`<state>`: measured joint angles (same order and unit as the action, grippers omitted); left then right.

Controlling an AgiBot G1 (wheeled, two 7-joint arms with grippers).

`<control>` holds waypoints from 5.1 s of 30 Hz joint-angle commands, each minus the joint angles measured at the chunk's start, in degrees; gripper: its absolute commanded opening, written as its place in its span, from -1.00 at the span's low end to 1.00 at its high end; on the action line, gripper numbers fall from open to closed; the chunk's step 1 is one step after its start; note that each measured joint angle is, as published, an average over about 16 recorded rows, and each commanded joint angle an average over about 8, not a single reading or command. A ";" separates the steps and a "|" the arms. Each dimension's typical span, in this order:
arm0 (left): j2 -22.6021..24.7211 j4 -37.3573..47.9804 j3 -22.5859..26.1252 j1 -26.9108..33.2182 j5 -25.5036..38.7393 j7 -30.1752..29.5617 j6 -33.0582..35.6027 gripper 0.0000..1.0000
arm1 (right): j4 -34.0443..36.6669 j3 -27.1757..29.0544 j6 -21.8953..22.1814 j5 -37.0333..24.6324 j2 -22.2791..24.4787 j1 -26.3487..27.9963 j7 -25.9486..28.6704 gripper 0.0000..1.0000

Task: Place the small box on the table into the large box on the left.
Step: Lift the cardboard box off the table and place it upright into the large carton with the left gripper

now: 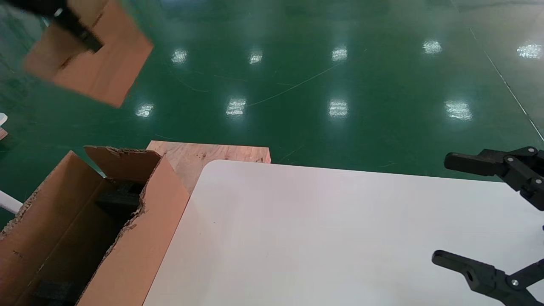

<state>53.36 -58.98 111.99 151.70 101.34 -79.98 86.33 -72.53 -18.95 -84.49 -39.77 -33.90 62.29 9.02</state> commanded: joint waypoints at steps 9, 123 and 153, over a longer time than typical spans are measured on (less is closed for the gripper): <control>-7.98 -12.79 9.78 5.56 -2.99 -11.21 4.79 -1.00 | 0.00 -0.01 0.00 0.01 0.00 0.00 -0.01 1.00; -29.51 2.84 25.78 -11.75 -12.22 1.98 -17.35 -1.00 | 0.00 -0.13 0.05 0.09 0.05 0.03 -0.06 1.00; -31.47 3.06 26.38 -10.51 -11.40 1.65 -15.48 -1.00 | 0.00 -0.16 0.06 0.11 0.06 0.04 -0.08 1.00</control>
<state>22.02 -55.69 138.36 141.21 90.14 -78.15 70.66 -72.53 -19.11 -84.42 -39.66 -33.84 62.32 8.94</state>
